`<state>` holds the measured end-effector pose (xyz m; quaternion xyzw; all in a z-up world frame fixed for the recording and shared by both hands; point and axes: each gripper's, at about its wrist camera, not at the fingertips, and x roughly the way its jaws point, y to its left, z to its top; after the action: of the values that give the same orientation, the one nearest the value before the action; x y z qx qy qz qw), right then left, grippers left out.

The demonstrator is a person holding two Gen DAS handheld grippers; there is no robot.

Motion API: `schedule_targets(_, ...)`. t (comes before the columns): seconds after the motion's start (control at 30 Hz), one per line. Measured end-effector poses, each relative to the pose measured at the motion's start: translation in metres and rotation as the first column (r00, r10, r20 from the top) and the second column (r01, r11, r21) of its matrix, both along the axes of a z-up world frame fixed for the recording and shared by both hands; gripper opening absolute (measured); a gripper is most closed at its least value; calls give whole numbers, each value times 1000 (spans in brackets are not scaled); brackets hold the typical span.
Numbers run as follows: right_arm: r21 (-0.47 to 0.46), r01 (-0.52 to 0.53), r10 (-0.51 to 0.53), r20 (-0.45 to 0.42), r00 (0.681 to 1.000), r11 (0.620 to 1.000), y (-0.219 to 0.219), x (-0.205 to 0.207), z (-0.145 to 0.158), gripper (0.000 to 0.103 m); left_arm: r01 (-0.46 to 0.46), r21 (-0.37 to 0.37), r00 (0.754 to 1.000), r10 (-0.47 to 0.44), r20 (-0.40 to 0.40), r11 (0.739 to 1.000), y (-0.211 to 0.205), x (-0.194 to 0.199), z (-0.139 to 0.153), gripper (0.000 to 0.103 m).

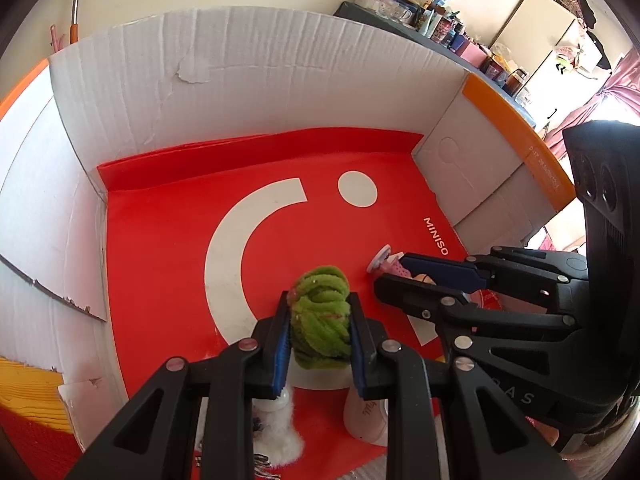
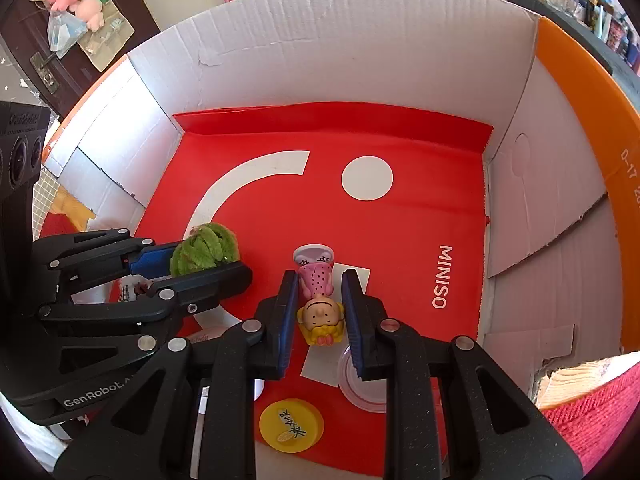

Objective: Organize objects
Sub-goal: 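Lower green plush onto liner and open left tool while right lowers doll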

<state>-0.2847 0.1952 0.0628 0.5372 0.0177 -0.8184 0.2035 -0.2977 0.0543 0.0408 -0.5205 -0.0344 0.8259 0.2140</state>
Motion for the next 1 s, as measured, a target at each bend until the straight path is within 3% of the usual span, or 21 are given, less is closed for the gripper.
schedule_targets(0.9, -16, 5, -5, 5, 1000, 1000, 9, 5, 3, 22, 2, -1, 1000, -2, 2, 1000, -1, 1, 0, 28)
schedule_targets(1.0, -16, 5, -5, 7, 1000, 1000, 10, 5, 3, 22, -2, -1, 1000, 2, 0, 1000, -2, 2, 0, 32)
